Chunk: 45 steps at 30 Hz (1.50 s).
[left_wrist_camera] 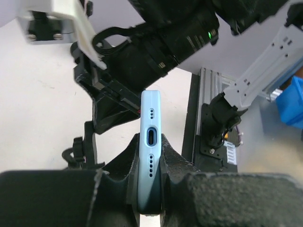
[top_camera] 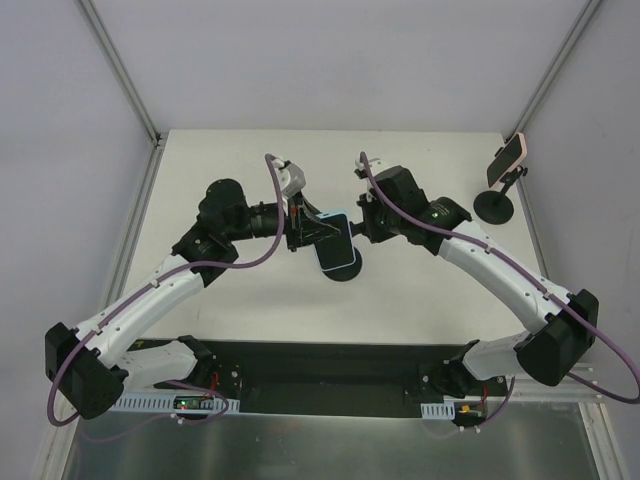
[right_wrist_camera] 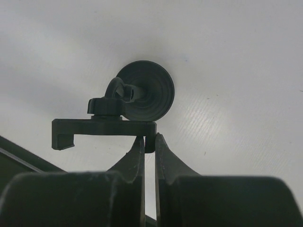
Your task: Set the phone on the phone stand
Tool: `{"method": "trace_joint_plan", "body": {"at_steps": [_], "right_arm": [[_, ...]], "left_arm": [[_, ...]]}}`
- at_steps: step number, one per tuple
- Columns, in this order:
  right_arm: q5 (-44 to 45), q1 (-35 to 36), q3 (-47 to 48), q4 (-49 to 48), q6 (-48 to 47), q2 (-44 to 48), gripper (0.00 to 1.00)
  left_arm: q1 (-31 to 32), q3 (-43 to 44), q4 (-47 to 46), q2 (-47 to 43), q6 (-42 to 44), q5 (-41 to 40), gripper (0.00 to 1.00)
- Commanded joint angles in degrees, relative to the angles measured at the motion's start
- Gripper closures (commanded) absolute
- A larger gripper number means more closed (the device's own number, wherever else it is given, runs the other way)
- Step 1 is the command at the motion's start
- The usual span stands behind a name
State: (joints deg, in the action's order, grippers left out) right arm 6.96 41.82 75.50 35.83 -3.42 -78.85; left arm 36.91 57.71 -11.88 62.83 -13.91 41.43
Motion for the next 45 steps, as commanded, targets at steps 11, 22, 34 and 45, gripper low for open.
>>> {"method": "trace_joint_plan", "body": {"at_steps": [11,22,34,45], "right_arm": [[-20.2,-3.1,1.4,-1.0,-8.1,0.1,0.99],[-30.5,-6.6,2.5,-0.6,-11.3,-1.6,0.99],[-33.8,-7.8,1.8,-1.1,-13.4,-1.0,0.99],[-24.0,-8.1,0.0,-2.2,-12.4,1.5,1.0]], "left_arm": [[3.5,2.3,-25.0,12.4,13.4,25.3,1.0],[2.8,11.6,-17.7,23.1,20.9,34.2,1.0],[-0.3,14.2,-6.5,25.7,26.7,37.9,1.0],[-2.0,9.5,3.7,18.7,29.2,19.3,1.0]]}}
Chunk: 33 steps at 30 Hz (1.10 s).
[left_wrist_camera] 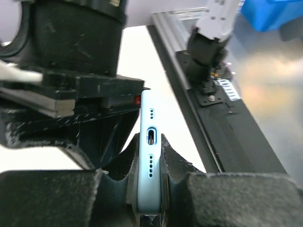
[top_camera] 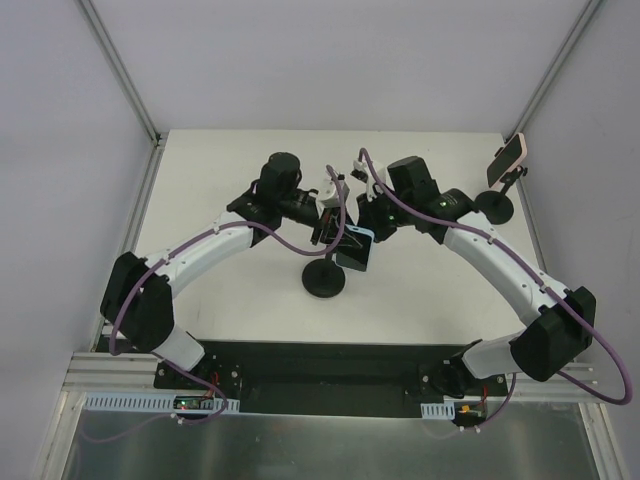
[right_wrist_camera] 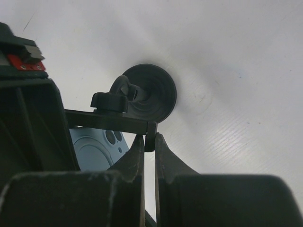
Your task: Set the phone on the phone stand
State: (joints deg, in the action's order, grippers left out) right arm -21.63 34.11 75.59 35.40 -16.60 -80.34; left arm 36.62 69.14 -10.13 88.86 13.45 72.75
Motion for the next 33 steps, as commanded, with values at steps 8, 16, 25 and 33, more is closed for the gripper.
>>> {"method": "trace_joint_plan", "body": {"at_steps": [8,16,25,33], "right_arm": [[19.0,2.9,-5.2,-8.6,9.2,7.3,1.0],[51.6,19.0,-13.1,-20.3,19.3,13.9,1.0],[72.7,34.3,-13.4,-19.3,27.4,14.6,1.0],[75.3,40.8,-14.8,-15.9,39.0,14.7,1.0]], "left_arm": [[2.2,-12.4,2.4,-22.0,-11.6,-69.5,1.0],[6.4,-12.2,8.1,-19.8,-16.5,-87.4,1.0],[7.1,-9.3,6.3,-13.7,-20.7,-95.2,1.0],[9.5,-11.4,-6.1,-8.7,-19.2,-101.7,1.0]]}}
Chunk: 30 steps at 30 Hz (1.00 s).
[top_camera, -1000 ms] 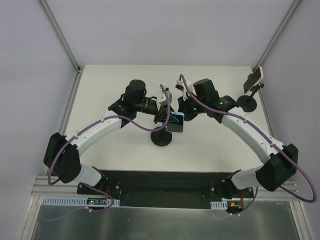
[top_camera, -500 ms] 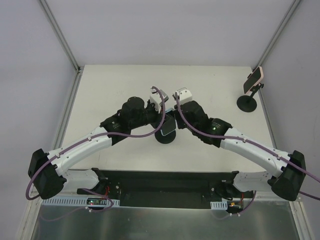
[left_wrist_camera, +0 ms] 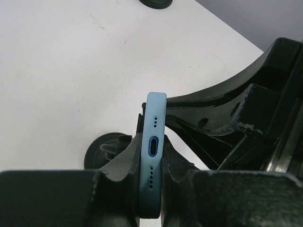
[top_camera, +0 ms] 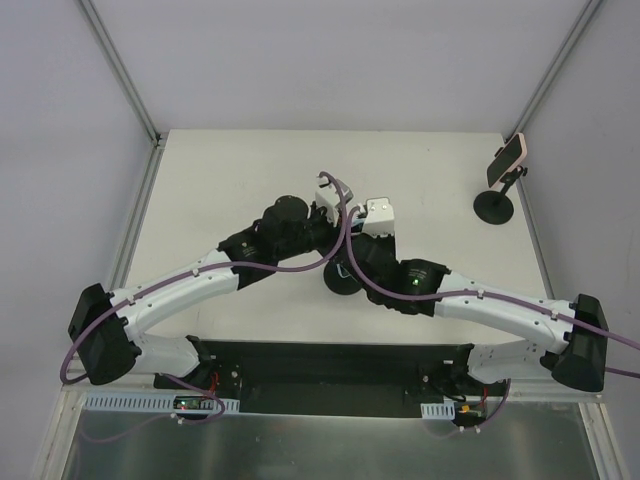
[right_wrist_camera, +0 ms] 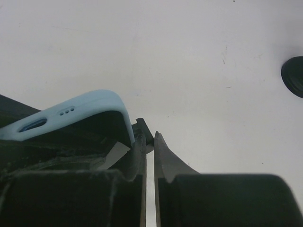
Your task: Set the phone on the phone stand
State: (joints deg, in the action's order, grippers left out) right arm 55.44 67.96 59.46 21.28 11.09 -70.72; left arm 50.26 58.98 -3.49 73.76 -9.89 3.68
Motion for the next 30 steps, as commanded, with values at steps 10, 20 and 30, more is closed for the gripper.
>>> {"method": "trace_joint_plan", "body": {"at_steps": [10,20,30], "right_arm": [[-3.2,9.0,0.6,-0.3,12.1,10.0,1.0],[-6.3,9.7,-0.7,0.0,9.7,13.1,0.69],[-14.7,11.0,-6.9,-3.3,0.3,24.3,0.41]], "left_arm": [[-2.1,-1.2,-14.1,9.6,5.7,-29.8,1.0],[-0.3,-0.1,-13.2,10.8,7.3,-26.3,1.0],[-0.3,0.4,-8.4,8.6,6.2,-20.4,1.0]]}}
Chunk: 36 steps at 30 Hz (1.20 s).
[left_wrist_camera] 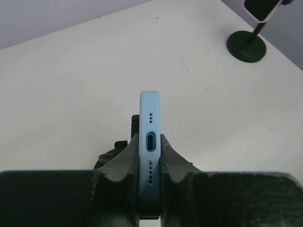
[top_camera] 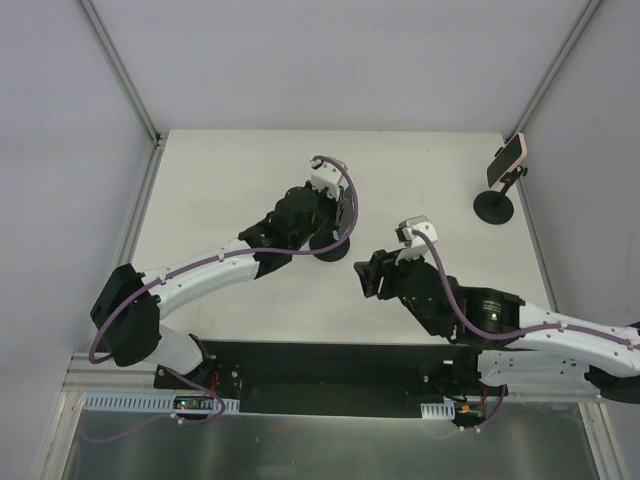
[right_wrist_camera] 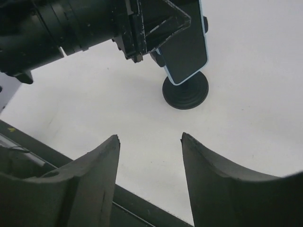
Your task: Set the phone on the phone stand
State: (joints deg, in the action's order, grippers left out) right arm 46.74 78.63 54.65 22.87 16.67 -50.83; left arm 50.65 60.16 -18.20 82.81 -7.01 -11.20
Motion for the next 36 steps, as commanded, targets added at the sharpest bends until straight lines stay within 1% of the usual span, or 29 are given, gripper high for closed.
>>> {"method": "trace_joint_plan", "body": {"at_steps": [1,2,3,4,5,6,7,8,9,10,11,12,13,14,15,17,18,20,21,22,26,30,34,35,36], "right_arm": [[-8.0,-0.6,-2.2,-4.9,-7.7,5.7,0.38],[-9.8,-1.3,-2.2,-5.0,-11.1,6.1,0.37],[-16.7,-2.8,-2.2,-5.6,-14.3,6.4,0.34],[-21.7,-8.0,-1.6,-5.2,-19.8,6.4,0.34],[-27.4,-11.4,-1.2,-4.6,-21.5,6.4,0.34],[-40.9,-15.2,-1.0,-4.2,-23.0,6.2,0.32],[-48.5,-23.4,-0.4,-3.9,-25.7,6.1,0.32],[-54.5,-26.9,-0.4,-3.9,-26.7,6.0,0.31],[-65.4,-30.3,-0.4,-3.9,-28.0,5.3,0.28],[-70.0,-35.8,-0.3,-3.6,-29.3,5.0,0.28],[-73.7,-37.9,-0.7,-3.5,-32.1,4.7,0.28],[-79.0,-39.8,-1.0,-3.8,-33.3,4.2,0.28],[-81.3,-42.1,-1.6,-4.1,-34.4,4.0,0.28],[-82.8,-42.9,-3.1,-4.8,-35.8,3.8,0.27],[-85.2,-43.2,-3.7,-6.2,-36.3,3.1,0.27],[-88.2,-43.4,-4.4,-7.0,-37.3,2.1,0.27],[-91.2,-43.4,-5.0,-7.9,-37.4,1.2,0.27],[-92.7,-43.2,-6.2,-10.1,-36.6,0.8,0.27],[-91.9,-42.9,-7.7,-12.7,-35.7,0.9,0.27],[-91.5,-42.6,-8.1,-13.1,-35.9,0.8,0.26],[-88.8,-41.1,-8.4,-12.9,-37.5,-1.5,0.27],[-88.4,-39.7,-8.0,-13.5,-38.4,-4.5,0.28],[-87.5,-38.7,-7.5,-14.6,-38.6,-7.1,0.37],[-86.9,-38.6,-7.3,-14.6,-38.9,-7.4,0.43],[-85.7,-38.1,-7.2,-14.7,-39.0,-7.9,0.46]], "left_arm": [[-0.7,-0.9,6.4,-1.0,3.9,-2.3,1.0],[-0.7,-1.3,6.7,-2.2,4.5,-0.5,1.0],[-0.8,-1.7,6.9,-2.9,4.7,1.6,1.0],[-0.8,-1.9,7.4,-3.7,5.4,4.1,1.0],[-0.9,-2.2,7.9,-5.4,6.0,9.7,1.0],[-1.0,-3.0,8.0,-6.6,6.5,14.0,1.0],[-1.0,-3.6,7.9,-7.7,9.6,18.3,1.0],[-1.0,-4.3,7.8,-10.4,11.2,27.8,1.0],[-1.0,-5.1,8.0,-11.6,12.6,31.0,1.0],[-1.1,-5.5,8.3,-12.8,14.1,33.2,1.0],[-1.3,-5.6,9.0,-14.5,14.6,35.8,1.0],[-2.3,-5.2,10.7,-15.1,15.2,40.5,1.0],[-2.7,-5.0,11.5,-15.6,15.4,42.8,1.0],[-3.2,-5.0,11.7,-16.5,15.4,44.9,1.0],[-3.8,-5.2,11.9,-17.0,15.4,48.9,1.0],[-4.5,-5.2,11.8,-17.6,15.8,51.7,1.0],[-4.6,-5.0,11.9,-17.5,15.8,53.0,1.0],[-5.2,-4.4,11.9,-16.6,15.6,57.3,1.0],[-5.4,-3.8,11.8,-16.3,15.6,58.6,1.0],[-5.5,-3.6,11.8,-15.9,16.0,60.6,1.0],[-5.7,-3.6,11.8,-14.3,18.3,63.9,1.0],[-5.7,-3.6,11.8,-13.5,20.5,66.1,1.0],[-5.7,-3.6,11.7,-12.7,22.0,67.1,1.0],[-5.7,-3.6,11.6,-12.6,22.0,67.0,1.0],[-5.7,-3.5,11.2,-12.4,22.3,66.3,1.0]]}}
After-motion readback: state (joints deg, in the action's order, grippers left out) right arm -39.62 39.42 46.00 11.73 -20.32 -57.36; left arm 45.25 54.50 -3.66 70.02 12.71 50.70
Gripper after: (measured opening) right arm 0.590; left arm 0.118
